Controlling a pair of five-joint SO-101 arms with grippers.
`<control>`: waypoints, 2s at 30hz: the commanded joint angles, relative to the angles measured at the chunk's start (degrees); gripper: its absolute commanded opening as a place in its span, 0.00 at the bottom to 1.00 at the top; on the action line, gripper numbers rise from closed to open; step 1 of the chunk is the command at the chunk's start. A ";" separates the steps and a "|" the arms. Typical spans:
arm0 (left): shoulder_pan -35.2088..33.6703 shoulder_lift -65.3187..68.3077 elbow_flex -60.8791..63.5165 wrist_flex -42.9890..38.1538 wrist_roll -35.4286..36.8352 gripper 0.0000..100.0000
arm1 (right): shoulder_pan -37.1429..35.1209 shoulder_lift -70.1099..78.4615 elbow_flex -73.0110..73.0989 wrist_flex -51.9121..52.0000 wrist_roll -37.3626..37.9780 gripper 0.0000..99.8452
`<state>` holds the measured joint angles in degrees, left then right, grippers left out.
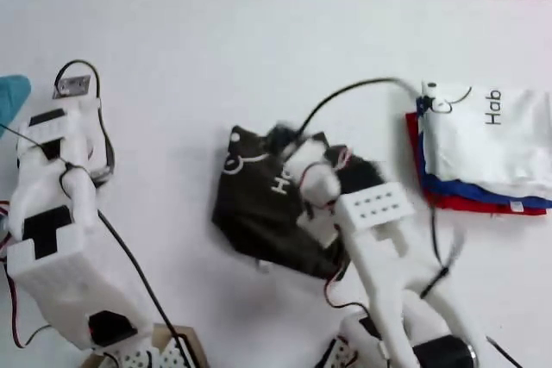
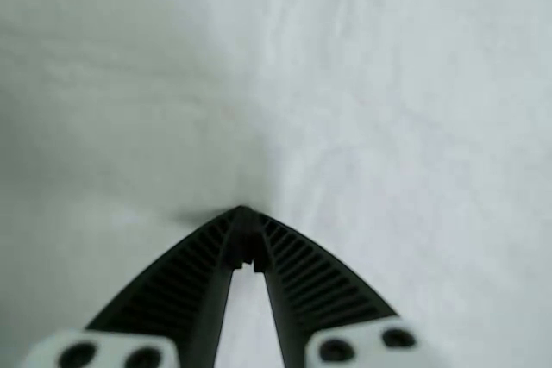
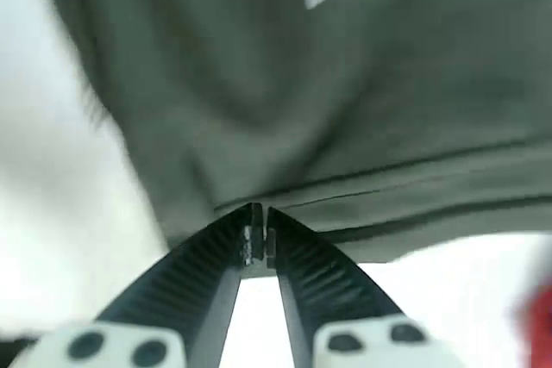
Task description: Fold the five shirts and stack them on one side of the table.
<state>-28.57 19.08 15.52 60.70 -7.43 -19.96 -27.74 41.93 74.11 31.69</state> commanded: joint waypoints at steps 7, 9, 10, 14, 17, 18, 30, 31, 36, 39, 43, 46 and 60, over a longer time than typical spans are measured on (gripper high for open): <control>2.90 -0.62 -0.40 -2.20 0.35 0.03 | 16.04 9.80 -15.30 -3.12 -4.92 0.24; 2.90 -0.62 -0.40 -2.20 0.35 0.03 | 15.78 14.81 -16.88 -5.32 -5.27 0.25; 2.90 -0.62 -0.40 -2.20 0.35 0.03 | 15.43 17.19 -17.76 -5.85 -5.36 0.25; 2.90 -0.62 -0.31 -2.20 0.35 0.03 | 14.37 26.15 -21.45 -6.02 -5.36 0.23; 2.90 -0.62 -0.22 -2.20 0.35 0.03 | 14.73 31.69 -24.70 -6.29 -5.36 0.22; 2.90 -0.62 -0.22 -2.20 0.35 0.03 | 14.81 33.54 -25.85 -6.29 -5.36 0.22; 2.90 -0.62 -0.22 -2.20 0.35 0.03 | 14.46 42.24 -32.79 -5.05 -5.45 0.05; 2.90 -0.62 -0.22 -2.20 0.35 0.03 | 14.37 42.24 -32.88 -4.26 -5.45 0.07; 2.99 -0.62 -0.22 -2.20 0.35 0.03 | 14.81 42.24 -32.88 -2.24 -5.19 0.13; 2.99 -0.62 -0.22 -2.20 0.35 0.03 | 14.64 42.15 -32.88 -2.07 -5.10 0.20; 2.99 -0.62 -0.22 -2.20 0.35 0.03 | 12.35 42.15 -34.90 1.71 -5.01 0.24; 2.99 -0.62 -0.22 -2.20 0.35 0.03 | 10.33 42.15 -36.57 3.03 -5.19 0.23; 2.99 -0.62 -0.22 -2.20 0.35 0.03 | 8.92 42.86 -36.84 2.68 -5.01 0.22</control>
<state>-28.57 19.08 15.52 60.70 -7.43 -10.29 15.25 7.03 76.66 26.59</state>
